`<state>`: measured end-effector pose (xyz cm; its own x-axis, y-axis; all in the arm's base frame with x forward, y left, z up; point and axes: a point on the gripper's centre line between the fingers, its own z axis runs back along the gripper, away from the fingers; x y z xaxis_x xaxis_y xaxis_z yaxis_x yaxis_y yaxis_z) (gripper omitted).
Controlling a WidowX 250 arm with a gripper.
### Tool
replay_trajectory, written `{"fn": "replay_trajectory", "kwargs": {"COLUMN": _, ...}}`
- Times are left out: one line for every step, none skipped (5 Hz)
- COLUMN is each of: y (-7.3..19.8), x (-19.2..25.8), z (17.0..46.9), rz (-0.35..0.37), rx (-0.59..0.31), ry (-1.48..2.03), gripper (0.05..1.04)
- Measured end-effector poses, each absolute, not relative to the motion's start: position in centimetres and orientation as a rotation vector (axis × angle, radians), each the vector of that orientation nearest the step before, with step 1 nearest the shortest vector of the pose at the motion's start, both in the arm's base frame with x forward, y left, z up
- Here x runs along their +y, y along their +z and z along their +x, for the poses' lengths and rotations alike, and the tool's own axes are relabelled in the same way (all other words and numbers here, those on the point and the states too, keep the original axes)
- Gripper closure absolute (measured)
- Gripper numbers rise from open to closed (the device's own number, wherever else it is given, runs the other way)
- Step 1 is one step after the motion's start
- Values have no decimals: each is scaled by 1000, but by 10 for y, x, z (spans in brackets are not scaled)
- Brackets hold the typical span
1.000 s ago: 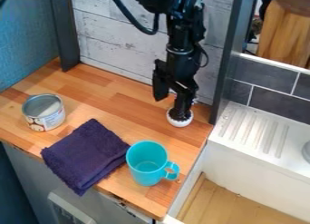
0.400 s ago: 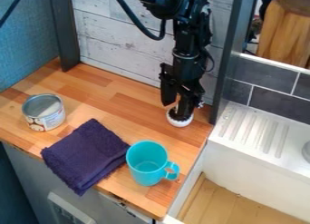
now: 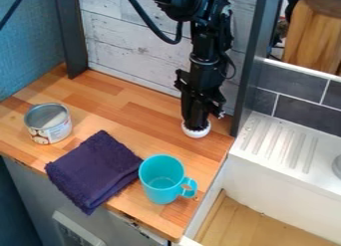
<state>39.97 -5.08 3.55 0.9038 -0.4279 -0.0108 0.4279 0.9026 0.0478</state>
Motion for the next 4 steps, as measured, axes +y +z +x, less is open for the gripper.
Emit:
{"fn": "replay_trajectory", "kwargs": {"y": 35, "x": -51, "z": 400, "rz": 48, "rx": 2, "ry": -440, "gripper": 844}}
{"fn": "replay_trajectory", "kwargs": {"y": 41, "x": -53, "z": 397, "rz": 31, "rx": -2, "ry": -442, "gripper": 844}}
{"fn": "replay_trajectory", "kwargs": {"y": 81, "x": -46, "z": 397, "rz": 31, "rx": -89, "ry": -405, "gripper": 844}}
{"fn": "replay_trajectory", "kwargs": {"y": 100, "x": -1, "z": 391, "rz": 78, "rx": -108, "ry": -289, "gripper": 844}}
